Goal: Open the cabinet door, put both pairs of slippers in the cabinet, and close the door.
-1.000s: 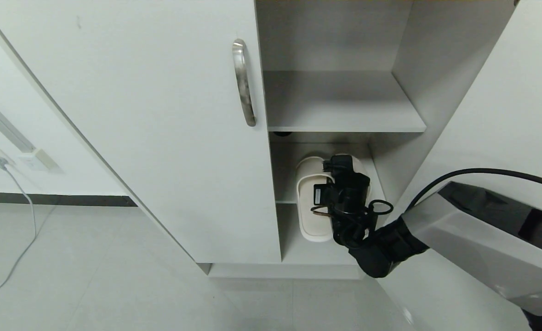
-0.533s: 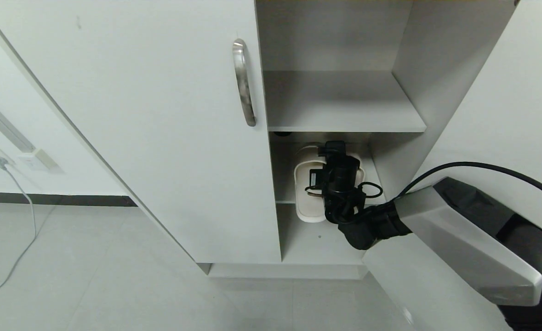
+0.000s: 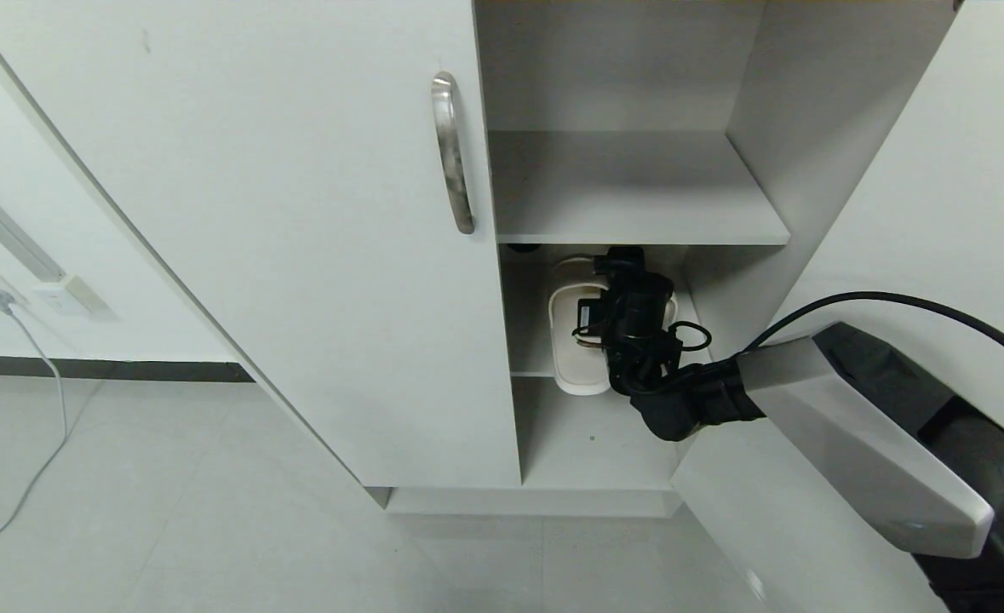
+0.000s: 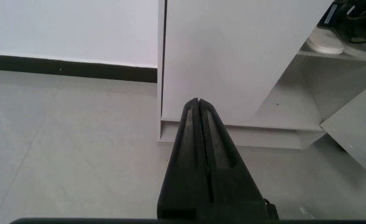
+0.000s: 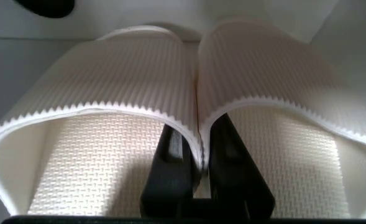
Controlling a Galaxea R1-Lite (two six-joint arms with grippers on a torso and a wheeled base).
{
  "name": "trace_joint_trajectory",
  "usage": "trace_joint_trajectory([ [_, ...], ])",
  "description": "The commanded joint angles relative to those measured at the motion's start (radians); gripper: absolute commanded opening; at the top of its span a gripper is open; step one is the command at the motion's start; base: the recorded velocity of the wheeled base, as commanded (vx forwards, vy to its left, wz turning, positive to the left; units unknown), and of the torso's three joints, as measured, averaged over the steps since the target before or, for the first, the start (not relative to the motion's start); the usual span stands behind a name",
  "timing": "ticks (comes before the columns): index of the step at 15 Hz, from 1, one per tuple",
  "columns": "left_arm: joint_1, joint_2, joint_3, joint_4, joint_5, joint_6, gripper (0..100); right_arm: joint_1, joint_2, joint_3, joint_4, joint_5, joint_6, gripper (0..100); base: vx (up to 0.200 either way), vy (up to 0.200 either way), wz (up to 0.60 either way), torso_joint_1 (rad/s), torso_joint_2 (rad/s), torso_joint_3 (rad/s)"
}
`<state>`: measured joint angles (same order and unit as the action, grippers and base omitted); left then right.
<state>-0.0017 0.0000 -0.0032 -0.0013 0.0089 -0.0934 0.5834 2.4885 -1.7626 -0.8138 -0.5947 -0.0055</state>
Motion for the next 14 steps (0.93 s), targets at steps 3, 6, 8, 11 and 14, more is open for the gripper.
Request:
trace_joint_trajectory([
  [3, 0.0, 0.002, 0.0, 0.0, 0.0, 0.0, 0, -0.016, 0.036, -0.034, 0.005, 0.003, -0.001, 0, 0.0, 0.0, 0.0, 0.0, 0.0, 0.0],
  [6, 0.0, 0.002, 0.0, 0.0, 0.0, -0.002, 0, -0.019, 0.059, -0.051, 0.007, 0.003, -0.001, 0, 0.0, 0.0, 0.0, 0.0, 0.0, 0.0],
  [8, 0.0, 0.002, 0.0, 0.0, 0.0, -0.002, 0, -0.02, 0.066, -0.058, 0.013, 0.003, -0.001, 0, 0.0, 0.0, 0.0, 0.0, 0.0, 0.0],
  [11, -0.001, 0.002, 0.0, 0.0, 0.0, -0.002, 0, -0.019, 0.067, -0.055, 0.013, 0.001, -0.001, 100, 0.0, 0.0, 0.0, 0.0, 0.0, 0.0],
  [14, 0.0, 0.002, 0.0, 0.0, 0.0, 0.0, 0, -0.01, 0.043, -0.017, 0.005, -0.002, -0.001, 100, 0.0, 0.0, 0.0, 0.0, 0.0, 0.0],
])
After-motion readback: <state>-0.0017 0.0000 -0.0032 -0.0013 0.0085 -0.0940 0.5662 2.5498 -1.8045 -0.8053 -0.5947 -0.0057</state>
